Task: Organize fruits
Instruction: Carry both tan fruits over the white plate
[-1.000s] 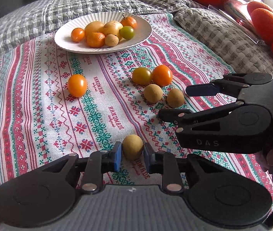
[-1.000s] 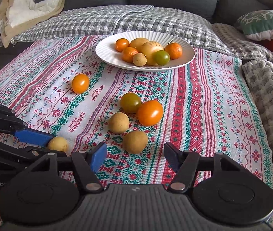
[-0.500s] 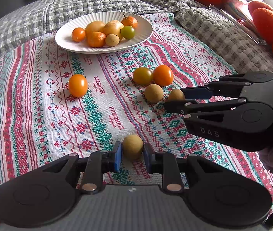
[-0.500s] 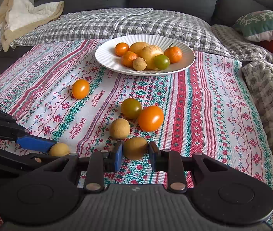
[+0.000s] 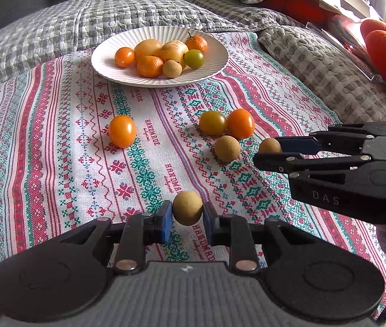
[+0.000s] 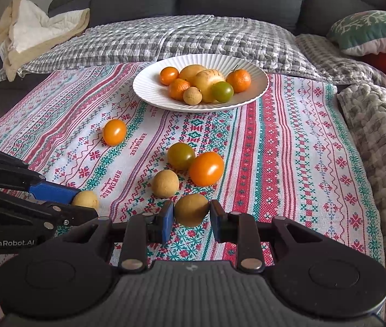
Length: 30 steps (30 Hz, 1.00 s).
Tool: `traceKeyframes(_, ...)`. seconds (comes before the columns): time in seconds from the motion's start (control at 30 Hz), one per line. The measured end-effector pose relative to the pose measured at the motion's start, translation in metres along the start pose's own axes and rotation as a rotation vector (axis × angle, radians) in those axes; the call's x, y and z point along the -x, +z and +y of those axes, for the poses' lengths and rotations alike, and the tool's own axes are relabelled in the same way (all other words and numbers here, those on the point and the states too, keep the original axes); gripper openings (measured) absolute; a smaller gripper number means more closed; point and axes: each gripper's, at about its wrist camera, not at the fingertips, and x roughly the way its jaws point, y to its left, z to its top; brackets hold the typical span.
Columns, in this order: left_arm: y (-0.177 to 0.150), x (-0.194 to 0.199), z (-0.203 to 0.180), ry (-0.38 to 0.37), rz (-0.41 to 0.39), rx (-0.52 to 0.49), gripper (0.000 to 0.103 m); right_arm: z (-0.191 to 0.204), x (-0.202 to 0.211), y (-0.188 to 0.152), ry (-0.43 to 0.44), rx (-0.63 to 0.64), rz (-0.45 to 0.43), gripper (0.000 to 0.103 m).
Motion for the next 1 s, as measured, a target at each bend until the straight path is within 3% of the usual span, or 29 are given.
traceKeyframes(0.77,0.035,0.009,0.01,0.004,-0.142,0.151,0.025,-0.009,0.009,0.016,0.025,-0.1,-0.078,0.026)
traceKeyframes(1.0,0.056,0.001,0.012,0.035,-0.172,0.145,0.025,-0.021,0.01,0.023,0.097,-0.156,-0.103,0.026)
